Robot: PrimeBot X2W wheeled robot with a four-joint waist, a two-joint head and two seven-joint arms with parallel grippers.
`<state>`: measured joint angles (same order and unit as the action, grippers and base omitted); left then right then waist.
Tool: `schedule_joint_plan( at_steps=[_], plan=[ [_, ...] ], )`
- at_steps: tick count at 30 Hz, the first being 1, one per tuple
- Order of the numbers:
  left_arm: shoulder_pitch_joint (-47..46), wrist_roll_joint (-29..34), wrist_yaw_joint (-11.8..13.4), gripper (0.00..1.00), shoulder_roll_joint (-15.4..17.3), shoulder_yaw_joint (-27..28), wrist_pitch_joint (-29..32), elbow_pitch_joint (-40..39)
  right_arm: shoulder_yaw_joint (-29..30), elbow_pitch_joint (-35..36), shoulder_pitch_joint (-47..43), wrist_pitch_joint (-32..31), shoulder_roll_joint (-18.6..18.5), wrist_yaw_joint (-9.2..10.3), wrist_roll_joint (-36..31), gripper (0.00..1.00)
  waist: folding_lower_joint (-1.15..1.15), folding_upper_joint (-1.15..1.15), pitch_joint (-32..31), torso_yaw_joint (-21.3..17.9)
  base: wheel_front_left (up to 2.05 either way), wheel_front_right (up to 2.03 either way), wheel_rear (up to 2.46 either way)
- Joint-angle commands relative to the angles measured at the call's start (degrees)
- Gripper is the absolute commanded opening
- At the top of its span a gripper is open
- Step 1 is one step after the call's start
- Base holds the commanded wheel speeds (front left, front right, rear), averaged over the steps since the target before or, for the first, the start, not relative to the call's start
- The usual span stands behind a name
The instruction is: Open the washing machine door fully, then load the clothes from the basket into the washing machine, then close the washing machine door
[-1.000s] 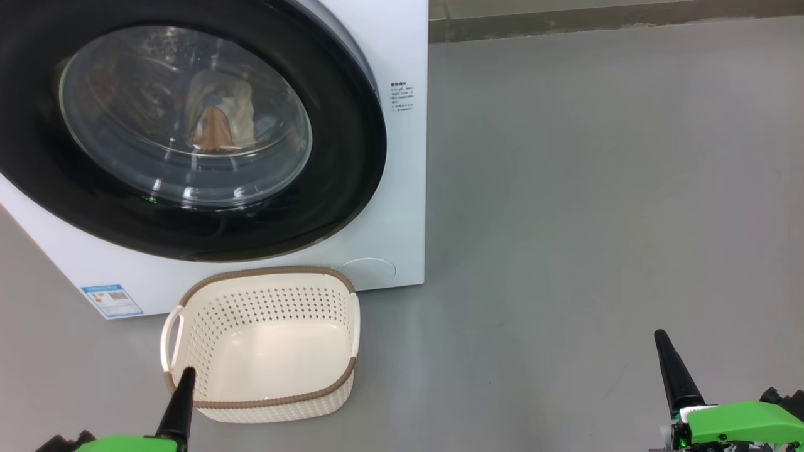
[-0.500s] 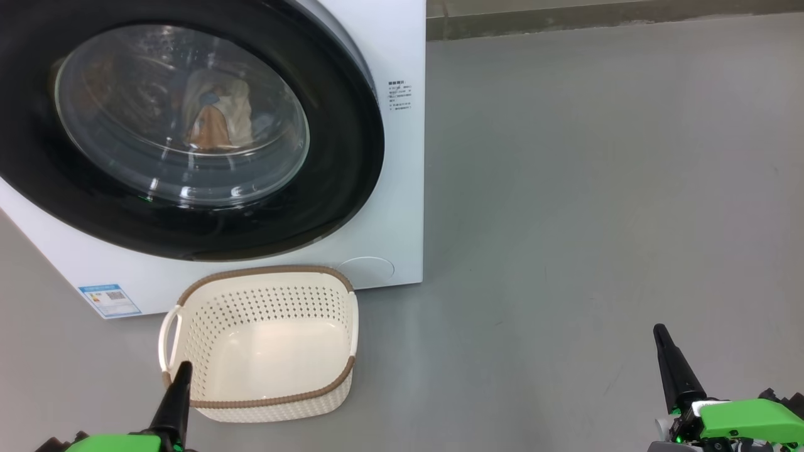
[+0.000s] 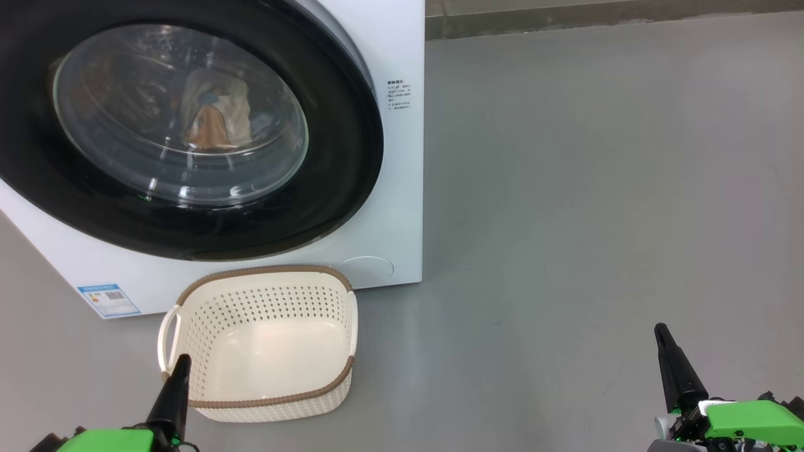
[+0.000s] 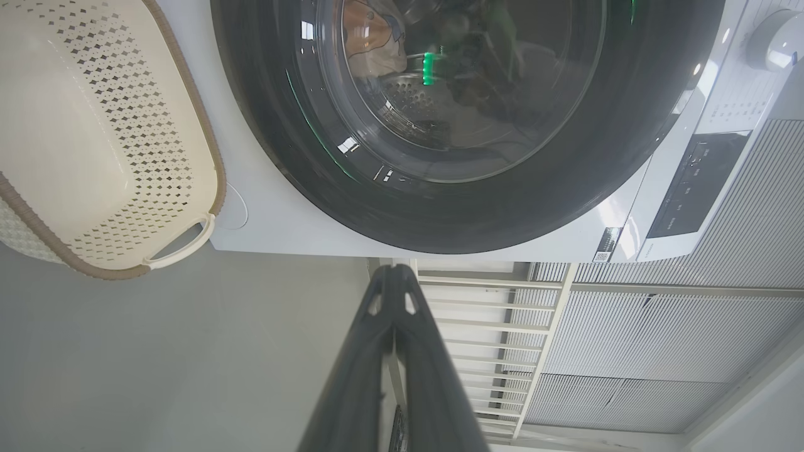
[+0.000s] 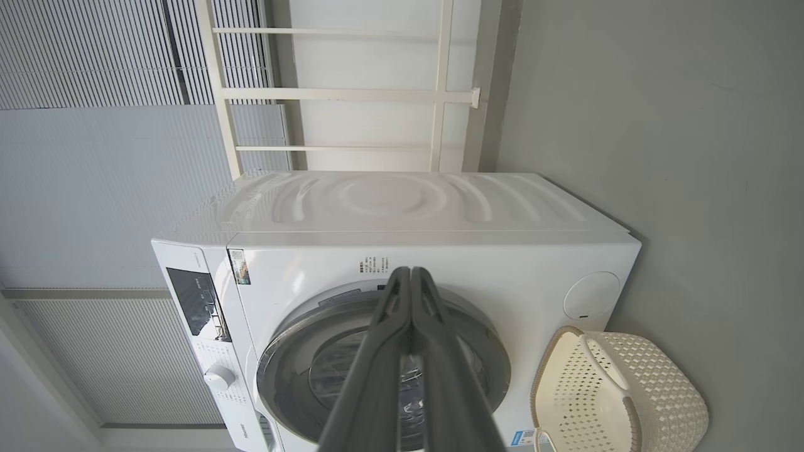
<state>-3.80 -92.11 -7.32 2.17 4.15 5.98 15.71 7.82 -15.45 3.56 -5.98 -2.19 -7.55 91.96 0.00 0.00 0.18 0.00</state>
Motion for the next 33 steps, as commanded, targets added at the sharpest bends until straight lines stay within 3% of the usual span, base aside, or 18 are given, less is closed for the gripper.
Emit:
schedule_joint_plan(
  at_steps=[1, 33],
  plan=[
    [-2.4, -0.4, -0.2, 0.0, 1.0, 2.0, 0.2, -1.7, -1.3, 1.4, 2.6, -0.5, -0.7, 0.06, 0.2, 0.0, 0.0, 0.0, 0.0, 0.0, 0.0, 0.0, 0.0],
    [-2.4, -0.2, -0.2, 0.0, 0.9, 2.1, 0.3, -1.7, -1.3, 1.4, 2.6, -0.5, -0.7, 0.06, 0.2, 0.0, 0.0, 0.0, 0.0, 0.0, 0.0, 0.0, 0.0]
  ],
)
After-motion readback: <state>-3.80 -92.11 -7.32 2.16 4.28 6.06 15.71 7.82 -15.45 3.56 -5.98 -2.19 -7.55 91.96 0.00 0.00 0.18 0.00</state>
